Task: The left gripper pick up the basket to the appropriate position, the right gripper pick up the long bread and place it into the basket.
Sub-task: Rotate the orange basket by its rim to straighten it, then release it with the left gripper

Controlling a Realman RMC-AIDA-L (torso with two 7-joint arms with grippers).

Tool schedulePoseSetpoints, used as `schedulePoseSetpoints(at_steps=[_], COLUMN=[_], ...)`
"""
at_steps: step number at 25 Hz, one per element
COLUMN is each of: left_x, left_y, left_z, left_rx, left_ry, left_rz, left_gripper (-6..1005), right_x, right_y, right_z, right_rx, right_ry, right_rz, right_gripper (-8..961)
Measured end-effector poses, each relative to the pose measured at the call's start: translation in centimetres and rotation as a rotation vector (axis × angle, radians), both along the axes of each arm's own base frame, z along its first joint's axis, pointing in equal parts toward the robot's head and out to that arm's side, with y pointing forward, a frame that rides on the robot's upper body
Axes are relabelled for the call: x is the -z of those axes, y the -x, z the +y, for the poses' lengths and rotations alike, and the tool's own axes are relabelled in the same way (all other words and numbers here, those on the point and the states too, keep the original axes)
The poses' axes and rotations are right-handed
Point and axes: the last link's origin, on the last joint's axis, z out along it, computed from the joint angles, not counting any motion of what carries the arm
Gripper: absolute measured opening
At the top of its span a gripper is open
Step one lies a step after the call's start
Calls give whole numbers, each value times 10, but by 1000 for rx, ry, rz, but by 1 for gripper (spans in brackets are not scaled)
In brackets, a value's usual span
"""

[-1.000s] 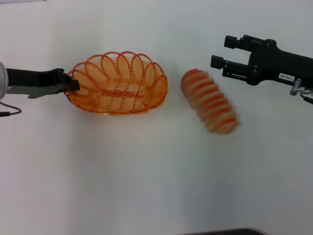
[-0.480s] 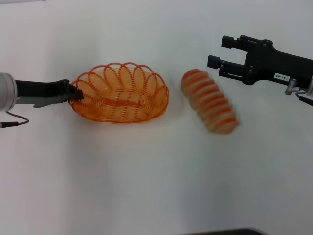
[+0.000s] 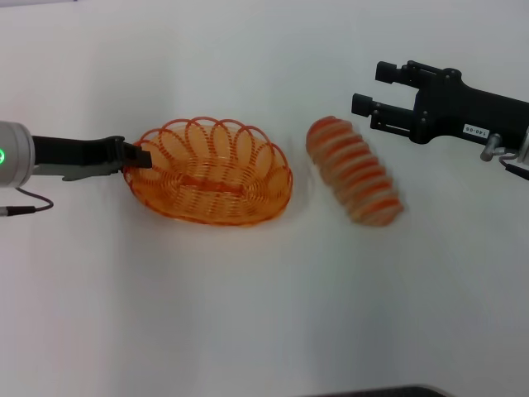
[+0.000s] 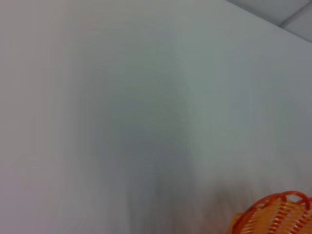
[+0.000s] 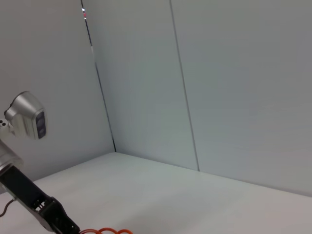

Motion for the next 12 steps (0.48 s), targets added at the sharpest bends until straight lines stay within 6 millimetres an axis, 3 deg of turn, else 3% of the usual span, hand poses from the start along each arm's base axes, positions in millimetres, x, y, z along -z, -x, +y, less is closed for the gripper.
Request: schedulePoseSetpoints(at_steps=[12], left_x=[-12], left_y=[9], left_z=[-6], left_rx=[23], left_ry=[-42], left_rz=[-38], left_gripper=[427], right_x=[1], right_y=[1], right_z=[1], right_rx=[2], right_ry=[7], right_rz=[5], right_gripper=[751])
